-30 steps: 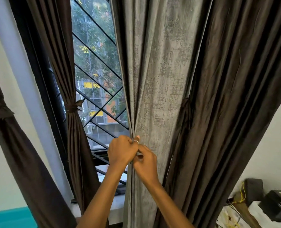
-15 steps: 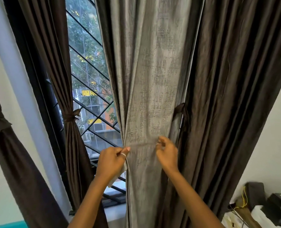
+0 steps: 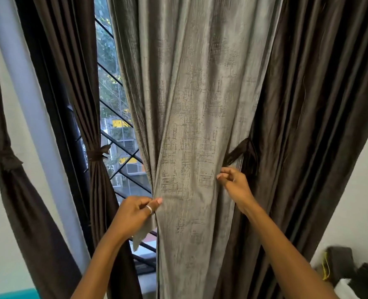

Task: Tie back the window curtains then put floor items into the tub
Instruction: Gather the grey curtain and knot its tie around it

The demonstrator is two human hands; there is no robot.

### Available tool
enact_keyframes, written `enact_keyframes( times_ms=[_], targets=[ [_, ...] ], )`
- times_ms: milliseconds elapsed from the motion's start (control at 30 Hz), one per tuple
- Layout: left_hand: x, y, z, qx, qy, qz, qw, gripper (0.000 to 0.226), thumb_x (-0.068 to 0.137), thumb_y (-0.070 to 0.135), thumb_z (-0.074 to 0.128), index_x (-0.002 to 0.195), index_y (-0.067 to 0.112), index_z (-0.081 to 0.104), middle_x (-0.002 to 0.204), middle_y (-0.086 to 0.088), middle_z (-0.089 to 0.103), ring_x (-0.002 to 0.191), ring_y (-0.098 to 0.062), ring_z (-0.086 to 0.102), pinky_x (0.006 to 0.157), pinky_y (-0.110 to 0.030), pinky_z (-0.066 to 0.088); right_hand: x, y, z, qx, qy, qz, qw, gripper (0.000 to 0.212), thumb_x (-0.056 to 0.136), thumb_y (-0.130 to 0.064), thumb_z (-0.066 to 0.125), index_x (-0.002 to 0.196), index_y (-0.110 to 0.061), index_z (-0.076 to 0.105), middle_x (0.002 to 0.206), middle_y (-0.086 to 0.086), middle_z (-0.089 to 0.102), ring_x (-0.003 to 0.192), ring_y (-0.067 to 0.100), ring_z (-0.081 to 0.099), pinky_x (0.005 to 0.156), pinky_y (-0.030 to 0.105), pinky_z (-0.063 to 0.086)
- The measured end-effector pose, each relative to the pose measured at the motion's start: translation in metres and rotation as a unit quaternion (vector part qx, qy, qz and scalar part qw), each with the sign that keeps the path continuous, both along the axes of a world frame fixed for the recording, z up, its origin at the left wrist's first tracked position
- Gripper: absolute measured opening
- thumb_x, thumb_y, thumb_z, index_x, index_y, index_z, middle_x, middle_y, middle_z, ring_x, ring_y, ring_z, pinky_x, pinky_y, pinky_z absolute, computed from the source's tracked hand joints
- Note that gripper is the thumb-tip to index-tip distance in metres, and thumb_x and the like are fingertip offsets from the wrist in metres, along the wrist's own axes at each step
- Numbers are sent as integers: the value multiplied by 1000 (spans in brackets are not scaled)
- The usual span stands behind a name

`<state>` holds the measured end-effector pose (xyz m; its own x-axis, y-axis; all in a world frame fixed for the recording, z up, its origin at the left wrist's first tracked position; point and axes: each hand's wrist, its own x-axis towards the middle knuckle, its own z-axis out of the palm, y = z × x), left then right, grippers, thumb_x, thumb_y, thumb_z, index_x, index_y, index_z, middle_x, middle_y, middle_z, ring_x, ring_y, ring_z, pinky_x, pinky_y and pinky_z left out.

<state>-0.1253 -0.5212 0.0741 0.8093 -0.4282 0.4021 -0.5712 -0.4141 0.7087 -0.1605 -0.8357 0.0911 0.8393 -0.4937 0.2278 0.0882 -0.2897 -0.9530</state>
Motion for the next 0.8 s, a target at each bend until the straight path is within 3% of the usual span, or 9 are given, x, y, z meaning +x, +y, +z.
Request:
enact_keyframes(
  times_ms=[100,200,333,467,633,700,800],
  targets=[
    [2,0,-1,0,-7,20,1000,59,94,43,62,55,7,37,53,-2,27,47,-10,29,50,-25,22,-3,1,1,-22,-7,-9,1000,9,97,-9,63,103,-16,65,91,4,67,85,8,64,85,18,52],
    [6,-1,-5,12,-48,73,996,59,95,45,61,58,1,47,50,-8,32,44,-8,32,50,-26,25,-11,0,-4,-46,-20,-70,996,9,96,-15,65,97,-24,65,94,-4,71,86,7,64,86,24,51],
    [7,-5,-13,10,-92,163,982,55,96,43,59,54,9,53,44,-9,43,39,-18,44,45,-32,34,-28,14,-20,-92,-62,-129,985,4,95,-19,68,92,-18,65,87,-1,67,79,6,62,71,20,49],
    [1,-25,-12,16,-110,212,971,54,97,40,59,49,21,44,40,-3,45,38,-14,47,43,-33,36,-41,39,-35,-144,-98,-159,972,9,95,-17,67,97,-23,61,91,-5,66,84,9,64,73,26,53],
    [-8,-62,-16,24,-85,195,977,51,97,41,59,54,14,53,43,-4,48,44,-17,49,46,-34,34,-45,79,-37,-183,-109,-127,969,16,93,-11,67,101,-22,59,91,-8,64,80,3,62,70,6,44],
    [-12,-75,-17,25,-87,181,979,50,95,42,61,57,10,55,44,-3,44,43,-14,42,47,-34,26,-41,89,-38,-189,-114,-113,969,15,92,-9,67,101,-20,62,92,-7,65,84,6,64,73,11,49],
    [-13,-88,-18,1,-77,151,986,51,94,44,61,58,9,55,46,-6,49,46,-16,51,47,-32,34,-36,99,-39,-183,-121,-94,971,15,91,-5,67,100,-16,64,92,-6,68,86,7,66,77,19,54]
  ],
)
